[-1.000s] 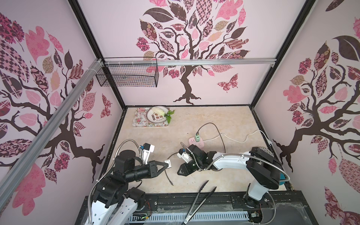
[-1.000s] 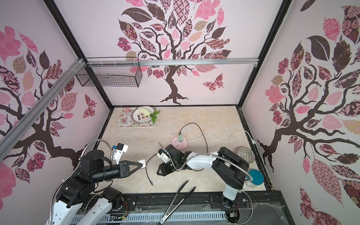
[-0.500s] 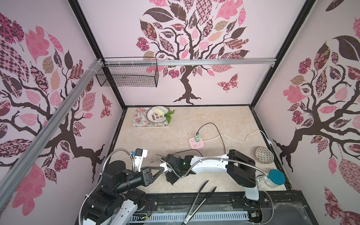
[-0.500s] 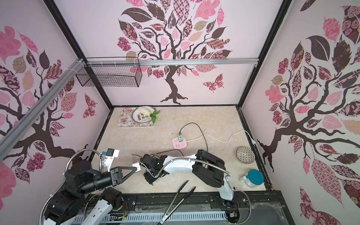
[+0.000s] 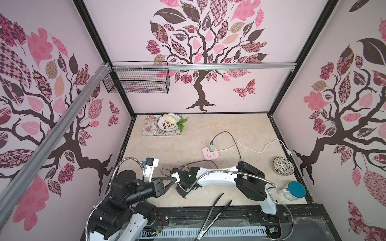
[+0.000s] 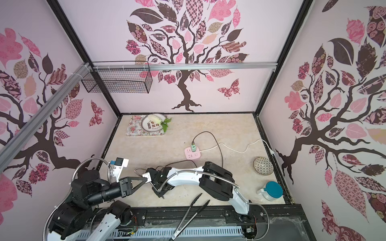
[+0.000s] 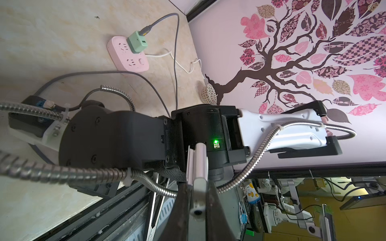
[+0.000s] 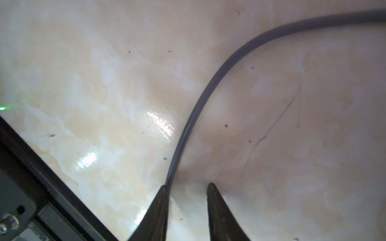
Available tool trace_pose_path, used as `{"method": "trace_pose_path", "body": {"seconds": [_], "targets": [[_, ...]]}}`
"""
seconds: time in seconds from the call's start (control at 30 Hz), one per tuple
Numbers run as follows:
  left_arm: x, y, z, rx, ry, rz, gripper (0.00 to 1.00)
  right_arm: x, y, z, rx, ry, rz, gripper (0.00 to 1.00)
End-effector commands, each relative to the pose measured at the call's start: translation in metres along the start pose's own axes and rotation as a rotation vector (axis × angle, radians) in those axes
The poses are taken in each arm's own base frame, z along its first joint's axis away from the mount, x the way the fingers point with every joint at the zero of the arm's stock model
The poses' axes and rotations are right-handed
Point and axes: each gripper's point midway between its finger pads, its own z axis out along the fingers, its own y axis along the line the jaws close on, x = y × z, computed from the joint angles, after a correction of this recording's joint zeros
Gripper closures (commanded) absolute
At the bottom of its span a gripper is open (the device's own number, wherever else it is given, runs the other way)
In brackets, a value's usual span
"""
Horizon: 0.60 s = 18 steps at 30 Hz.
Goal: Charge mp3
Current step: Pick up the charging cable from the center of the board.
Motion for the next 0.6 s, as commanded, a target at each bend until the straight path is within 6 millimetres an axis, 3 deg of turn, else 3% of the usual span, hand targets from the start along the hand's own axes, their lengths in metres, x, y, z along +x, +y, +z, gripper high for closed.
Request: {"method": "trace_pose_path", "body": {"seconds": [0.0,0.17,0.4,0.57], "targets": [[-0.011,-0.016,-0.007,0.032,-0.043,0.046,0.91,0.033,-0.009,0.01,0.103,0.106,-0.042,0.66],[-0.011,-0.016,-0.009,0.029,-0.051,0.045,0.91,0.024,-0.01,0.006,0.132,0.063,-0.025,0.64],[-0.008,-0.013,-0.011,0.013,-0.049,0.037,0.91,0.003,0.003,-0.015,0.094,0.009,-0.011,0.64],[-0.007,-0.01,-0.008,0.012,-0.038,0.032,0.91,0.014,0.004,-0.017,0.081,0.051,-0.016,0.67]]}}
